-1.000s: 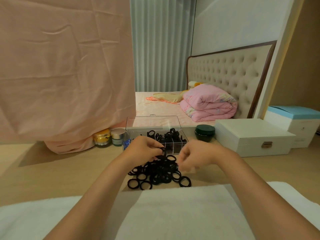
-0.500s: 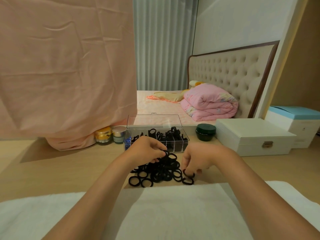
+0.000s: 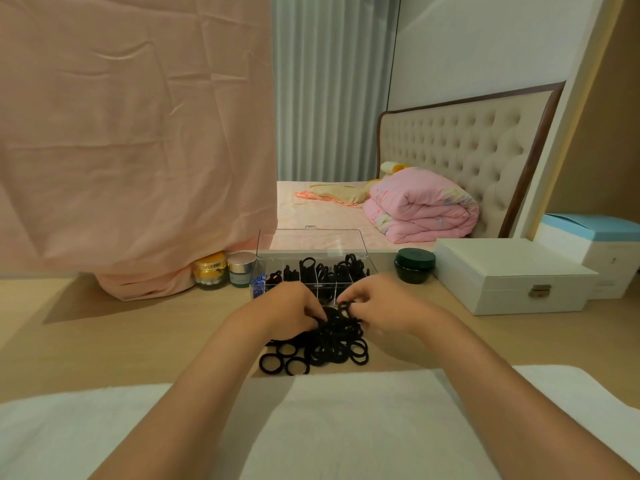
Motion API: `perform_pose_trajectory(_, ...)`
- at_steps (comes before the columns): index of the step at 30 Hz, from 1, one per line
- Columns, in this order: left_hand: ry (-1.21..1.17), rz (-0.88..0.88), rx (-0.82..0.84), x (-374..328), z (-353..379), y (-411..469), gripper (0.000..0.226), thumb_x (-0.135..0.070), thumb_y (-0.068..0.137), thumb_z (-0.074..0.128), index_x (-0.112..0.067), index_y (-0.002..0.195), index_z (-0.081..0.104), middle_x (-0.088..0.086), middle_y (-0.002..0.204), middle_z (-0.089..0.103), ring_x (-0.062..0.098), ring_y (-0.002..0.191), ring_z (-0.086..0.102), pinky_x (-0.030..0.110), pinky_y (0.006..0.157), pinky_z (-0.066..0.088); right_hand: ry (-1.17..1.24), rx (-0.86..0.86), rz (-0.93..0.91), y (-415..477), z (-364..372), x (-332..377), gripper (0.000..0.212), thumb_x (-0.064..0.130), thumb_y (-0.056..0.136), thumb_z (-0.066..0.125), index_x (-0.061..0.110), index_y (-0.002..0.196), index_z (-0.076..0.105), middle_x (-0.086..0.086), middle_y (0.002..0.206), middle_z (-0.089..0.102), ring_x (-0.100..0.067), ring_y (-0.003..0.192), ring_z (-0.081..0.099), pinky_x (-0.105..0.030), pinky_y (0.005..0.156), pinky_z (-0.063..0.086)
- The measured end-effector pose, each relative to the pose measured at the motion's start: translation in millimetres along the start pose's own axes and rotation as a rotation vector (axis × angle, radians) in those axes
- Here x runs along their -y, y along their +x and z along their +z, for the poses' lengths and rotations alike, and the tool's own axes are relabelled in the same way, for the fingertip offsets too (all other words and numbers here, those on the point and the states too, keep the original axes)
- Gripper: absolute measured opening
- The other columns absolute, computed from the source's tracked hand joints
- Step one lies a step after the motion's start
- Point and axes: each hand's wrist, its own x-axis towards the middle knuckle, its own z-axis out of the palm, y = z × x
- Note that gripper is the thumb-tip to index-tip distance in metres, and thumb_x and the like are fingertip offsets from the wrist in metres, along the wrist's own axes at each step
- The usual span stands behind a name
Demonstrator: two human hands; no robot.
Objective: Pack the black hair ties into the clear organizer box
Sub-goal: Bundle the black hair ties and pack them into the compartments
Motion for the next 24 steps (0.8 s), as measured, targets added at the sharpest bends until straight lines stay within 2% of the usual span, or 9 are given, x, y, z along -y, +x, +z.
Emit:
perform_pose_trajectory(2, 0.082, -0.012, 0.047, -2, 1, 1, 0.033, -0.016, 0.098, 0.058, -0.027, 0.128, 0.069, -0.003, 0.122, 0.07, 0.016, 0.109, 0.064, 0.031, 0.101, 0.05, -0.153, -0.012, 0.02, 8, 14, -2, 0.022, 0.018, 0.096, 0.06, 0.025, 0.104, 0.079, -0.003, 0.091, 0.076, -0.022, 0.084, 0.072, -0.039, 0.077, 0.062)
perform_pose_trajectory(5, 0.109, -0.045, 0.074, -2, -1, 0, 0.037, -0.017, 0.098, 0.058, -0.024, 0.134, 0.064, -0.001, 0.129, 0.067, 0.018, 0.114, 0.062, 0.03, 0.101, 0.05, -0.322, 0.036, 0.079, 12, 19, -1, 0.019, 0.028, 0.098, 0.061, 0.017, 0.099, 0.077, -0.009, 0.093, 0.074, -0.025, 0.088, 0.07, -0.038, 0.078, 0.06)
perform_pose_trajectory(9, 0.109, -0.047, 0.066, 1, 1, 1, 0.037, -0.012, 0.095, 0.062, -0.023, 0.13, 0.067, -0.001, 0.131, 0.066, 0.018, 0.117, 0.062, 0.033, 0.106, 0.049, -0.359, 0.081, 0.078, 15, 13, 0, 0.014, 0.022, 0.096, 0.064, 0.014, 0.093, 0.075, -0.008, 0.093, 0.071, -0.023, 0.086, 0.068, -0.04, 0.085, 0.06)
perform_pose_trajectory(12, 0.026, -0.034, 0.048, 7, 0, 0, 0.027, -0.018, 0.095, 0.063, -0.022, 0.12, 0.073, -0.002, 0.118, 0.071, 0.014, 0.104, 0.065, 0.029, 0.096, 0.052, -0.296, 0.085, 0.044, 12, 9, 0, 0.013, 0.02, 0.093, 0.066, 0.011, 0.092, 0.075, -0.006, 0.085, 0.068, -0.022, 0.075, 0.064, -0.039, 0.081, 0.06)
perform_pose_trajectory(16, -0.154, -0.048, -0.037, 15, -8, -3, 0.011, -0.027, 0.095, 0.064, -0.023, 0.101, 0.072, -0.01, 0.092, 0.069, 0.006, 0.084, 0.061, 0.023, 0.079, 0.046, -0.165, -0.014, -0.013, 9, -6, 3, 0.008, 0.022, 0.082, 0.071, 0.024, 0.08, 0.078, -0.001, 0.083, 0.075, -0.018, 0.076, 0.07, -0.04, 0.074, 0.063)
perform_pose_trajectory(18, -0.259, -0.063, -0.071, 18, -11, -4, 0.015, -0.031, 0.095, 0.064, -0.018, 0.097, 0.07, -0.007, 0.086, 0.068, 0.008, 0.078, 0.061, 0.024, 0.074, 0.046, -0.102, -0.026, -0.017, 9, -12, 3, 0.008, 0.021, 0.078, 0.073, 0.028, 0.078, 0.077, 0.002, 0.083, 0.075, -0.02, 0.08, 0.072, -0.04, 0.074, 0.064)
perform_pose_trajectory(21, -0.399, -0.122, -0.089, 21, -11, -4, 0.028, -0.033, 0.095, 0.063, -0.005, 0.097, 0.067, 0.002, 0.083, 0.069, 0.012, 0.076, 0.061, 0.027, 0.077, 0.051, 0.02, 0.049, 0.006, 5, -13, 2, 0.014, 0.015, 0.077, 0.074, 0.028, 0.08, 0.078, 0.004, 0.08, 0.077, -0.016, 0.075, 0.075, -0.038, 0.071, 0.064)
perform_pose_trajectory(24, -0.485, -0.151, -0.105, 21, -6, -2, 0.022, -0.03, 0.096, 0.064, -0.009, 0.096, 0.07, 0.002, 0.081, 0.066, 0.012, 0.075, 0.062, 0.028, 0.08, 0.056, 0.155, 0.081, 0.022, -1, -17, 6, 0.016, 0.006, 0.084, 0.074, 0.021, 0.088, 0.078, -0.005, 0.084, 0.078, -0.014, 0.069, 0.072, -0.025, 0.058, 0.054)
